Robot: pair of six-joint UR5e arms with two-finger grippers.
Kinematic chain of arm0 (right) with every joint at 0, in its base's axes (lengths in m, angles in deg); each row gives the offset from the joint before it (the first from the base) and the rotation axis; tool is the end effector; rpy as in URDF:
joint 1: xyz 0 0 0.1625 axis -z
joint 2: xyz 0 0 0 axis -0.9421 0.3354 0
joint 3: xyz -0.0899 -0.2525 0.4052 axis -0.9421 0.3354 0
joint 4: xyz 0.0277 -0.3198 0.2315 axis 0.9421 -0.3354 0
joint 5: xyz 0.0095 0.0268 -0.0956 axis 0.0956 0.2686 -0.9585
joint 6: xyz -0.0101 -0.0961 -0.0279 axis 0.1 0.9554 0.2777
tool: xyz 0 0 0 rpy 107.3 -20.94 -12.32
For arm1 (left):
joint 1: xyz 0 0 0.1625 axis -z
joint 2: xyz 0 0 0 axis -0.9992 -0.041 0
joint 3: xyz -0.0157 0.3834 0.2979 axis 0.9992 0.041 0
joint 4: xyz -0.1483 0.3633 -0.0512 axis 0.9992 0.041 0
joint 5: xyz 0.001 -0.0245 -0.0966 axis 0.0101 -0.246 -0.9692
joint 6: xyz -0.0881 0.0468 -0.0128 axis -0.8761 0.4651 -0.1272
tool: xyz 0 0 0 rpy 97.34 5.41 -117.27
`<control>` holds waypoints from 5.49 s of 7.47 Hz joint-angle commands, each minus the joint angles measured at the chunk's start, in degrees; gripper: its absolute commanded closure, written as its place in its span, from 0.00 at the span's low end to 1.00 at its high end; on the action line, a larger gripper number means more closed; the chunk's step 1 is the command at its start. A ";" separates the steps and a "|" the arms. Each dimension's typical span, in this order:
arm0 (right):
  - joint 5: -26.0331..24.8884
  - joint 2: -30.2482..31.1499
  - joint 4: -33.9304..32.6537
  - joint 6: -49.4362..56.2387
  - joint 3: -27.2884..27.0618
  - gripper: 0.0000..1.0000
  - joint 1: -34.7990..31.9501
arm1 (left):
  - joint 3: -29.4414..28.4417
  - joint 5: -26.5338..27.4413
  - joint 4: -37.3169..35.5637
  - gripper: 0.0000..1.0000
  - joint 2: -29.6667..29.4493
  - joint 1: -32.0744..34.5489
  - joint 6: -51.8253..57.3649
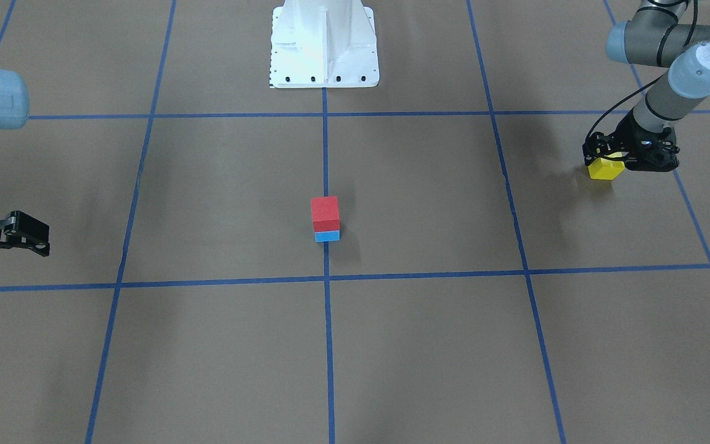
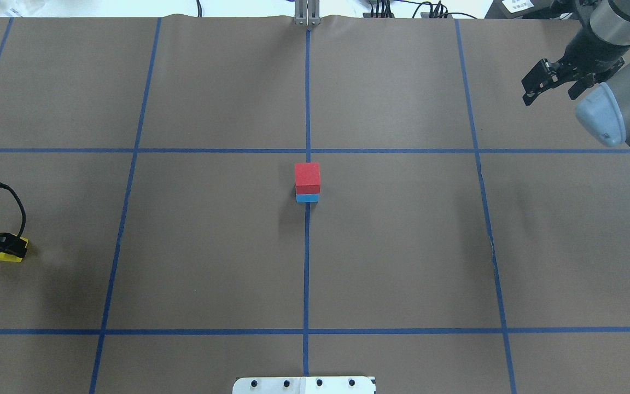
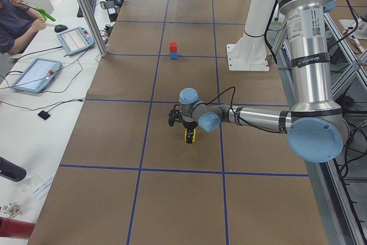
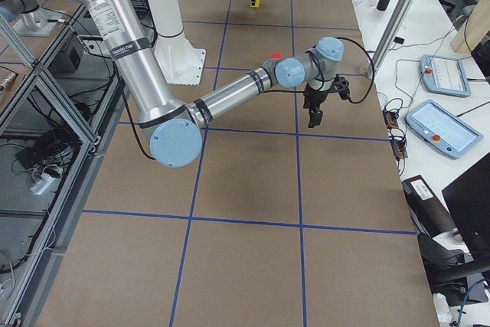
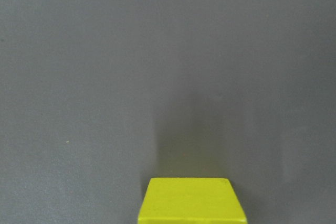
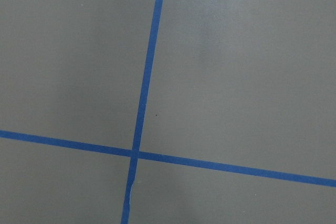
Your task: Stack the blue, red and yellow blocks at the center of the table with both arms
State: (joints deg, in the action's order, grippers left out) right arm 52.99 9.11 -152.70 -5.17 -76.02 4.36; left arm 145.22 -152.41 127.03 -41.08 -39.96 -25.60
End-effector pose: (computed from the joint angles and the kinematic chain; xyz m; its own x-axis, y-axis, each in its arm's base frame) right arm -0.2005 -0.6206 0.4640 0.7089 -0.1415 0.6910 0.1097 0.9899 0.0902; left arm 0.2146 -0.3561 0.6763 0.7396 0.1108 -0.6638 -0.1111 0.9929 0.0419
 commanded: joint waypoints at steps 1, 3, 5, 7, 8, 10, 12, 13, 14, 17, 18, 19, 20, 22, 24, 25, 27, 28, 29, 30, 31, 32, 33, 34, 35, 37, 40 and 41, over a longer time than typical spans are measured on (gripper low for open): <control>-0.01 -0.15 0.00 -0.05 0.00 0.01 0.03 | 0.96 -0.33 0.69 1.00 0.15 0.03 -0.10; -0.01 -0.24 0.00 -0.05 0.00 0.01 0.03 | 6.65 -4.43 -4.28 1.00 -0.20 0.47 0.08; -0.01 -0.24 0.00 0.04 0.00 0.01 -0.05 | 17.35 -5.52 -23.36 1.00 -6.83 1.87 0.08; -0.01 -0.24 0.00 0.12 0.00 0.01 -0.23 | 19.26 -5.00 -56.79 1.00 -33.70 2.41 -0.10; -0.01 -0.24 0.00 0.13 0.09 0.01 -0.23 | 14.46 -4.91 -65.05 1.00 -46.39 1.71 -0.45; -0.01 -0.33 0.00 0.13 0.18 0.01 -0.23 | 4.45 -4.99 -61.38 1.00 -56.83 -2.24 -9.55; -0.01 -0.16 0.00 0.13 0.09 0.01 -0.23 | -12.65 -4.91 -59.35 1.00 -72.37 -5.83 -15.62; -0.01 -0.15 0.00 0.13 0.09 0.01 -0.23 | -18.66 -4.90 -52.20 1.00 -74.80 -6.20 -19.22; -0.01 -0.15 0.00 0.13 0.09 0.01 -0.23 | -21.94 -4.56 -47.08 1.00 -74.91 -7.69 -20.13; -0.10 -0.07 0.00 0.04 0.35 0.01 -0.23 | -23.91 -0.77 -43.71 1.00 -74.30 -10.16 -19.87; -0.10 -0.07 0.00 0.04 0.36 0.01 -0.23 | -23.91 -0.77 -43.26 1.00 -74.29 -10.16 -19.61; -0.10 -0.07 0.00 0.04 0.44 0.01 -0.14 | -23.91 -0.69 -43.25 1.00 -73.69 -10.16 -19.44; -0.10 -0.07 0.00 0.04 0.44 0.01 -0.14 | -23.91 -0.51 -42.82 1.00 -72.98 -10.16 -18.74; -0.10 -0.07 0.00 0.04 0.44 0.01 -0.14 | -23.91 -0.42 -41.94 1.00 -72.19 -10.34 -18.47; -0.10 -0.15 0.00 0.04 0.44 0.01 -0.14 | -24.17 -0.42 -40.72 1.00 -72.18 -10.25 -18.47; -0.10 -0.15 0.00 0.04 0.44 0.01 -0.14 | -25.22 -0.42 -39.22 1.00 -72.18 -10.34 -18.47; -0.10 -0.15 0.00 0.04 0.44 0.01 -0.14 | -25.58 -0.42 -38.68 0.96 -72.18 -10.34 -18.47; -0.10 -0.15 0.00 0.04 0.44 0.01 -0.14 | -25.58 -0.42 -38.68 0.88 -72.18 -10.34 -18.47; -0.10 -0.15 0.00 0.04 0.44 0.01 -0.23 | -25.58 -0.42 -38.68 0.64 -72.18 -10.34 -18.47; -0.10 -0.15 0.00 0.04 0.44 0.01 -0.14 | -25.58 -0.42 -38.77 0.30 -72.10 -10.25 -18.64; -0.10 -0.15 0.00 0.04 0.44 0.01 -0.14 | -25.58 -0.42 -38.86 0.14 -72.10 -10.25 -19.25; -0.10 -0.24 0.00 0.04 0.44 0.01 -0.23 | -25.49 -0.42 -38.94 0.01 -72.10 -10.25 -20.21; -0.01 -0.24 0.00 0.12 0.44 0.01 -0.23 | -25.40 -0.42 -38.77 0.00 -72.18 -10.25 -22.75; -0.01 -0.16 0.00 0.21 0.44 0.01 -0.23 | -25.14 -0.42 -38.86 0.00 -72.18 -10.25 -23.21; -0.01 -0.15 0.00 0.30 0.44 0.01 -0.23 | -24.88 -0.42 -38.94 0.00 -72.27 -10.25 -23.21; 0.08 -0.15 0.00 0.56 0.44 0.01 -0.49 | -17.37 -0.51 -42.96 0.00 -70.62 -7.20 -22.52; -0.80 1.52 0.09 0.22 -2.01 0.01 -2.42 | 13.35 -0.42 -48.18 0.00 -43.21 -0.61 -5.46; -0.97 1.25 0.09 0.47 -1.84 0.01 -2.25 | 19.19 -0.51 -47.48 0.00 -32.65 4.03 0.02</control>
State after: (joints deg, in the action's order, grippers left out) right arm 52.33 10.39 -152.64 -4.75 -77.62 2.35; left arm 154.64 -152.81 79.25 -87.59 -40.99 -33.81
